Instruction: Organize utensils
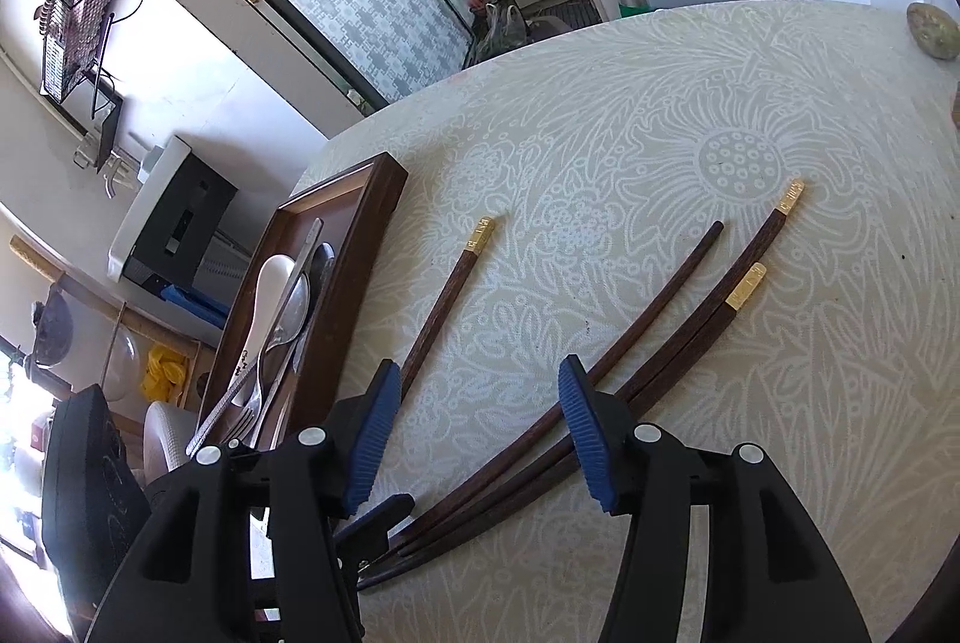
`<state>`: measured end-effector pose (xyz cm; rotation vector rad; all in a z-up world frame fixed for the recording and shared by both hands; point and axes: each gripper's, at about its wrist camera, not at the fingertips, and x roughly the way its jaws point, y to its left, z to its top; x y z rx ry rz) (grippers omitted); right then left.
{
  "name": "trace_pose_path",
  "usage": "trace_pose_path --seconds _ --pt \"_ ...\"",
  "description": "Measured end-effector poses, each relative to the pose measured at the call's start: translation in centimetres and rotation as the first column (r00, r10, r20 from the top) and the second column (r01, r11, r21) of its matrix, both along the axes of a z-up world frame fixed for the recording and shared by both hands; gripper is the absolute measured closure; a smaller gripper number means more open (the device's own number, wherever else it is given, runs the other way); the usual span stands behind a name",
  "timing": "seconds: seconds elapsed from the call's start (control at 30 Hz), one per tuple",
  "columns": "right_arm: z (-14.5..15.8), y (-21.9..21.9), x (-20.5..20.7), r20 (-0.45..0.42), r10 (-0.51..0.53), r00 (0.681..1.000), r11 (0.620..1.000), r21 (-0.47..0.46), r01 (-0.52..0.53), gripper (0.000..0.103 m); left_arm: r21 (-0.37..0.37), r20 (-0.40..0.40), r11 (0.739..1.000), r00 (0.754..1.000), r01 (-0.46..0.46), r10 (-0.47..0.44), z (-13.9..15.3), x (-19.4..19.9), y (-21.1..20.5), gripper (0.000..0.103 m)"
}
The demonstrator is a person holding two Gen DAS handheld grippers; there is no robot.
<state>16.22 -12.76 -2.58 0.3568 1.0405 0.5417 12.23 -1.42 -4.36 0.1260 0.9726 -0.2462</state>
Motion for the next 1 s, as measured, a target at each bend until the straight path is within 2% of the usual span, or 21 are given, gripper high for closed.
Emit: trace_pose_path --seconds 0.07,0.17,0.3,0.33,0.37,0.43,0.47,1.0 --pt "0.0 -0.2 0.0 -0.001 -0.001 1.0 1.0 0.007 0.001 0.047 -0.028 -0.024 1.0 1.0 -0.013 0.012 0.1 0.4 0.0 0.049" --pt "-0.1 -0.3 0.0 -0.001 0.006 1.0 1.0 0.014 -0.006 0.047 0.01 -0.013 1.0 1.0 -0.001 0.001 0.1 0.5 -0.5 0.049" --pt "-0.2 -0.3 -0.1 -0.003 0.012 1.0 1.0 0.022 -0.012 0.047 -0.002 -0.015 1.0 1.0 -0.01 0.01 -0.1 0.4 -0.4 0.05" --pt "-0.2 -0.3 -0.1 -0.002 0.016 1.0 1.0 0.023 -0.016 0.047 0.002 -0.01 1.0 1.0 -0.004 0.004 0.0 0.3 -0.5 0.055" --pt "-0.2 -0.2 -0.2 -0.003 0.02 1.0 1.0 0.024 -0.02 0.047 -0.001 -0.006 1.0 1.0 0.002 -0.002 0.0 -0.1 -0.8 0.069" --pt "-0.3 -0.1 -0.2 -0.005 0.024 1.0 0.999 0.024 -0.024 0.047 -0.004 -0.004 1.0 1.0 0.011 -0.011 0.1 -0.3 -1.1 0.088" --pt "-0.3 -0.1 -0.3 -0.006 0.026 1.0 0.999 0.024 -0.026 0.047 -0.008 -0.004 1.0 1.0 0.019 -0.019 0.1 -0.4 -1.3 0.094" --pt "-0.3 0.0 -0.4 -0.011 0.025 1.0 0.999 0.03 -0.025 0.046 -0.065 0.031 0.997 0.999 0.04 -0.038 0.1 -1.5 -0.8 0.098"
